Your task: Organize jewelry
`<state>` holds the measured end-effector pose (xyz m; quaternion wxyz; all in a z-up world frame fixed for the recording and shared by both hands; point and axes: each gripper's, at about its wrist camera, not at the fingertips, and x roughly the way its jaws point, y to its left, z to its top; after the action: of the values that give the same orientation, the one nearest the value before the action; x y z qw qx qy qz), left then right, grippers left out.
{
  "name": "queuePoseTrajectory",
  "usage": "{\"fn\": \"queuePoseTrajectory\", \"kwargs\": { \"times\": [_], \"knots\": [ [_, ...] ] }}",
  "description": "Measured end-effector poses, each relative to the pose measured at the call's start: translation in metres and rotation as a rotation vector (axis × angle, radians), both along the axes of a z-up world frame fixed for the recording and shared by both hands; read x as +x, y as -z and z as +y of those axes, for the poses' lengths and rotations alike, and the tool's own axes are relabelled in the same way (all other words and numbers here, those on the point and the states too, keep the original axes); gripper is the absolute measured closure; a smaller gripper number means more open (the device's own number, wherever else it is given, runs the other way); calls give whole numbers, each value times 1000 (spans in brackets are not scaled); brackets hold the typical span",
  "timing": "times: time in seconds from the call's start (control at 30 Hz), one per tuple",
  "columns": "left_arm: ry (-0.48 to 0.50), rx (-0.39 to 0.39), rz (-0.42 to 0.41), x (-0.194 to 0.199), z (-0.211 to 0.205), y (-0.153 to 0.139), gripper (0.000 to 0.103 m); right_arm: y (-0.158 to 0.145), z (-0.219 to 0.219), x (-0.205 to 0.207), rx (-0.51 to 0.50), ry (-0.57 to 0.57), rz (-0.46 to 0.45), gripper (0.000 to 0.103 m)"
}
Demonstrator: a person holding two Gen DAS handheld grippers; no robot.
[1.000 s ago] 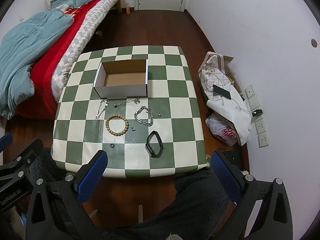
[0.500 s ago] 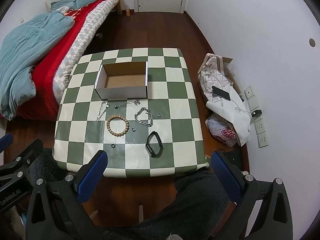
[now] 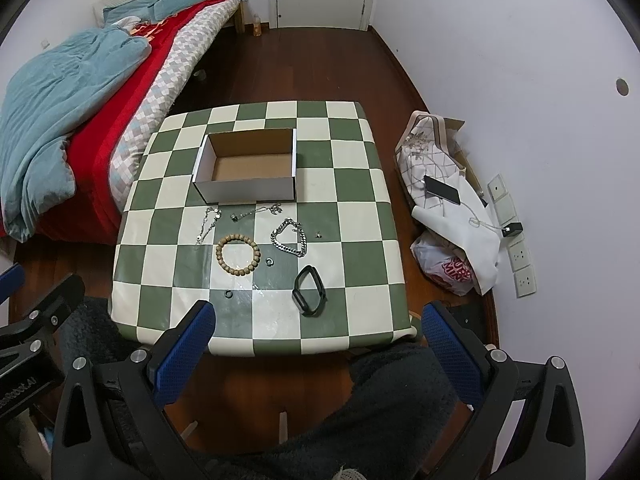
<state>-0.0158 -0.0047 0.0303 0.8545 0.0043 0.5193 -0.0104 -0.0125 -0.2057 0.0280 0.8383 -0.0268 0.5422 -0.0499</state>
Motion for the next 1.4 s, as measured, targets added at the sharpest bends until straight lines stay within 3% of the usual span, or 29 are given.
{"fn": "queuePoseTrajectory", "kwargs": {
  "times": [1.4],
  "knots": [
    [-19, 15, -37, -1, 7, -8, 0, -5, -1, -3, 5, 13, -34, 0]
  ]
}}
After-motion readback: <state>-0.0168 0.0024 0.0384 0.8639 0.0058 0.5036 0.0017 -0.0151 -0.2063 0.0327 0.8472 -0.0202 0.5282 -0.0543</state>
